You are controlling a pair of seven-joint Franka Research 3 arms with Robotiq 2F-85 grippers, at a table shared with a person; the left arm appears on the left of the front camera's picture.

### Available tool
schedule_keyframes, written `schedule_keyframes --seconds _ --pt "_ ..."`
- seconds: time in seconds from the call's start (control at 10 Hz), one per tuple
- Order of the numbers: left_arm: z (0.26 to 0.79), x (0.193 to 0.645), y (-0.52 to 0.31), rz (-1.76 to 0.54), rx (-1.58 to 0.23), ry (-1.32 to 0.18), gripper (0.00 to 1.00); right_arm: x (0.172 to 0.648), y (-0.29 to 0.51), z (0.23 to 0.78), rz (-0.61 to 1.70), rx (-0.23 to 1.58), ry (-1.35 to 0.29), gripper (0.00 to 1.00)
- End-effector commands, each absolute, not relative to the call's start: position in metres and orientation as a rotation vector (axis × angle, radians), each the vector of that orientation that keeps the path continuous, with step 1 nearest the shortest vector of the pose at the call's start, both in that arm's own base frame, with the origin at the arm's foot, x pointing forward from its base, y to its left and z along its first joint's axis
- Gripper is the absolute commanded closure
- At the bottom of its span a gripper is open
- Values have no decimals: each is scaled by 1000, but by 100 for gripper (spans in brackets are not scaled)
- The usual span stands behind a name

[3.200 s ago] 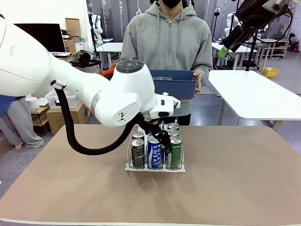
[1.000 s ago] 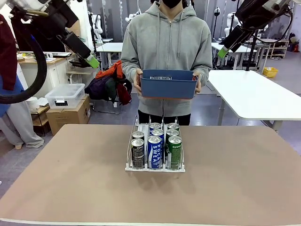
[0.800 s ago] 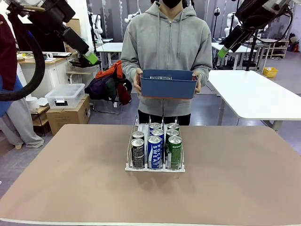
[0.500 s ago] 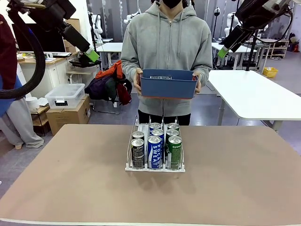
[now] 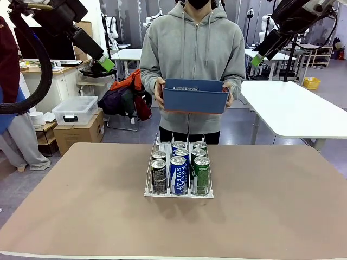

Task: Fill the beverage cans into the dispenser.
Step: Pick up the Pepsi coke handed by the human.

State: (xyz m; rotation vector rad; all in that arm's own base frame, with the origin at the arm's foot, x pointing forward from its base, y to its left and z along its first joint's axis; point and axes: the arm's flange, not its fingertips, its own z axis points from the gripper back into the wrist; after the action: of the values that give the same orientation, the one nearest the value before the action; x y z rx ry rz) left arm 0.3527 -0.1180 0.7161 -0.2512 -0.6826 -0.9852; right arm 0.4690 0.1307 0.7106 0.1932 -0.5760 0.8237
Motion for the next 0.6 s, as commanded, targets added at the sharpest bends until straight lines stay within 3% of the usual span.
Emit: schedule_keyframes --seconds 0.0,0.5 --pt "715 353 -115 -980 -257 -679 0 467 129 710 823 193 -576 0" --pt "715 353 -115 -980 -257 -679 0 467 129 710 823 193 -576 0"
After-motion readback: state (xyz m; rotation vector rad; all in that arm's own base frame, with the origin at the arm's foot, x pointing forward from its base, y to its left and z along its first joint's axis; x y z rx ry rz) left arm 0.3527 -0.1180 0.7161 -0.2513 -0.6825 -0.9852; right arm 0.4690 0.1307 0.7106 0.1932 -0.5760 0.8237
